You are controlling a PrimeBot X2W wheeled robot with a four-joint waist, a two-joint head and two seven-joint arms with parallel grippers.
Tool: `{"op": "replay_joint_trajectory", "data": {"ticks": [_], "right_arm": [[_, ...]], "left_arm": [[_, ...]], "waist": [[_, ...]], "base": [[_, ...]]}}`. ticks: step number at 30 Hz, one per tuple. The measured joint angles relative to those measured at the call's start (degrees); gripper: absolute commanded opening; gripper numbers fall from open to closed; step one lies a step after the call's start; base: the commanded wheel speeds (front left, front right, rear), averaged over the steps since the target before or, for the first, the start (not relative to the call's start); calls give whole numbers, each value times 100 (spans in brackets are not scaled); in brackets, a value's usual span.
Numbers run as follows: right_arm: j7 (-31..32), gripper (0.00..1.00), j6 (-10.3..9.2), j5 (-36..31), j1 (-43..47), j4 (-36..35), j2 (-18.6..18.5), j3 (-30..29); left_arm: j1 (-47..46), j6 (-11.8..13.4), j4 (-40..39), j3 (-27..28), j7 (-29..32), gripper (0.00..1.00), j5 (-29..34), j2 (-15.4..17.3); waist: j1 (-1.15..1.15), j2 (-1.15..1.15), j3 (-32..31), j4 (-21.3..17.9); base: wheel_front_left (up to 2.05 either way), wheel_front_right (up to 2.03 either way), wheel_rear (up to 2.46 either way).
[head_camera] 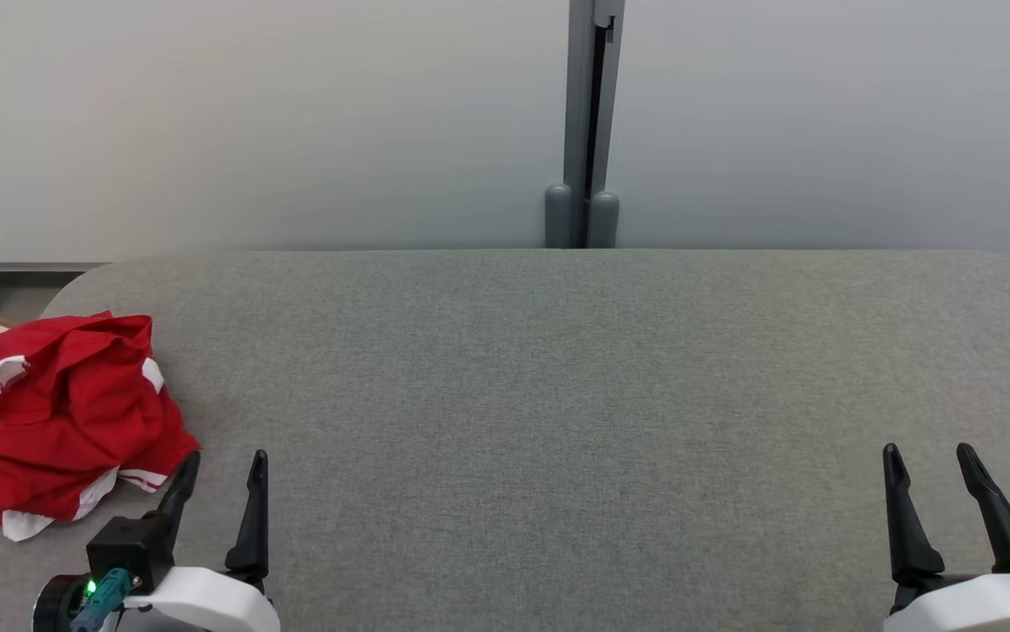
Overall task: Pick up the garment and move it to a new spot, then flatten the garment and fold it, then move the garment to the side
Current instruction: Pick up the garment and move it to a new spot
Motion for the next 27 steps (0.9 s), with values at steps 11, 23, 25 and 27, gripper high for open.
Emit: {"op": "replay_joint_trajectory", "data": {"ticks": [11,23,25,27], "right_arm": [[-25,100,0,45,-1,-233,1,242],[25,100,0,9,-53,-423,53,336],[25,100,1,25,-62,-423,66,338],[25,100,0,31,-63,-410,76,346]], "left_arm": [[-222,99,-97,109,-8,100,55,84],[-222,94,-233,330,-9,100,2,100],[-222,86,-247,334,-9,100,3,98],[-222,78,-261,342,-9,100,5,96]], "waist": [[0,0,103,931],[0,0,250,2101],[0,0,267,2214],[0,0,285,2284]], "base": [[0,0,0],[0,0,0],[0,0,0],[0,0,0]]}}
